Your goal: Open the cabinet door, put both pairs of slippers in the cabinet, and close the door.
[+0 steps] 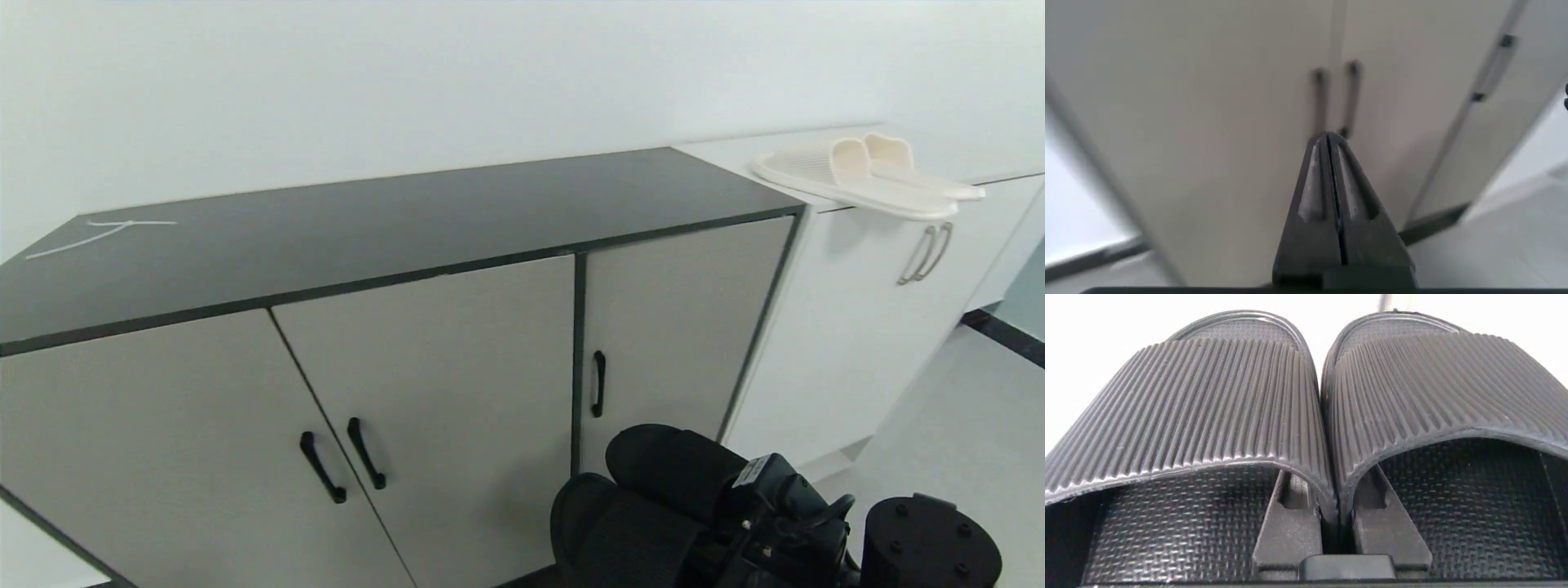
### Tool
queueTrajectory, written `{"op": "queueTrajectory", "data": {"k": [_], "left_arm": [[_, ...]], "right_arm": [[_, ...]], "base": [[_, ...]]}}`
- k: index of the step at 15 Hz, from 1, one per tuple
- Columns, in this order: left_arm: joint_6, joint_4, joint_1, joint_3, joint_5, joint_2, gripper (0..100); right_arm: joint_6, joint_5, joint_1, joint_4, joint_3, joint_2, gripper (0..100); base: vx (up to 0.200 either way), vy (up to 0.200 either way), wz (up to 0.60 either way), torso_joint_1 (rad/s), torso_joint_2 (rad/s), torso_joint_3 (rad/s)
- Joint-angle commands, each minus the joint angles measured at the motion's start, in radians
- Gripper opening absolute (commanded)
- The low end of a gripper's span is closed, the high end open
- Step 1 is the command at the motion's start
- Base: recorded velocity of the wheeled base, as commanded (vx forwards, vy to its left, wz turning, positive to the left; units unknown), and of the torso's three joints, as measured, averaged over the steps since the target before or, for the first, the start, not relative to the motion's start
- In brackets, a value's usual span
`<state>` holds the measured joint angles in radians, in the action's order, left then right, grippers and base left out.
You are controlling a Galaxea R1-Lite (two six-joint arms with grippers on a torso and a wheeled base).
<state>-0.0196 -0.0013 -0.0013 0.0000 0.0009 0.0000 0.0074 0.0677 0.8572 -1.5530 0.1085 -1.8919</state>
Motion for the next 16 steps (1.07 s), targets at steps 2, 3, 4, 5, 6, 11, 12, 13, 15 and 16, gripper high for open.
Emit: {"op": "queueTrajectory", "data": {"k": [2, 3, 4, 5, 6, 11, 12, 13, 15, 16], "left_arm": [[0.0, 0.0, 0.0, 0.0, 0.001, 0.002, 0], [0.0, 0.0, 0.0, 0.0, 0.001, 0.0, 0], [0.0, 0.0, 0.0, 0.0, 0.001, 0.002, 0], [0.0, 0.0, 0.0, 0.0, 0.001, 0.002, 0], [0.0, 0.0, 0.0, 0.0, 0.001, 0.002, 0], [0.0, 0.0, 0.0, 0.0, 0.001, 0.002, 0], [0.0, 0.0, 0.0, 0.0, 0.001, 0.002, 0], [0.0, 0.0, 0.0, 0.0, 0.001, 0.0, 0], [0.0, 0.0, 0.0, 0.0, 0.001, 0.0, 0], [0.0, 0.0, 0.0, 0.0, 0.001, 0.0, 0]], "right_arm": [[-0.004, 0.0, -0.001, 0.001, -0.006, 0.001, 0], [-0.007, 0.0, 0.0, 0.001, -0.007, -0.001, 0], [-0.007, -0.002, 0.0, 0.001, -0.007, -0.001, 0], [-0.007, -0.002, 0.0, -0.001, -0.007, 0.001, 0], [-0.007, -0.002, -0.001, -0.009, -0.007, -0.001, 0], [-0.007, -0.002, 0.0, -0.018, -0.015, -0.027, 0], [-0.007, -0.003, 0.0, -0.018, -0.016, -0.027, 0], [-0.007, -0.002, 0.0, -0.018, -0.016, -0.029, 0], [-0.007, -0.003, 0.0, -0.018, -0.018, -0.029, 0], [-0.007, -0.003, 0.0, -0.018, -0.018, -0.029, 0]], "base": [[0.0, 0.0, 0.6, 0.002, 0.0, -0.002], [0.0, 0.0, 0.6, 0.007, 0.0, 0.007], [0.0, 0.0, 0.6, 0.002, 0.01, -0.002], [0.0, 0.0, 0.6, -0.002, 0.0, 0.002], [0.0, 0.0, 0.0, 0.0, 0.0, 0.0], [0.0, 0.0, 0.0, 0.0, 0.0, 0.0], [0.0, 0.0, 0.0, 0.0, 0.0, 0.0], [0.0, 0.0, 0.0, -0.022, 0.07, 0.051], [0.0, 0.0, 0.0, -0.115, 0.29, 0.183], [0.0, 0.0, 0.0, -0.159, 0.4, 0.237]]}}
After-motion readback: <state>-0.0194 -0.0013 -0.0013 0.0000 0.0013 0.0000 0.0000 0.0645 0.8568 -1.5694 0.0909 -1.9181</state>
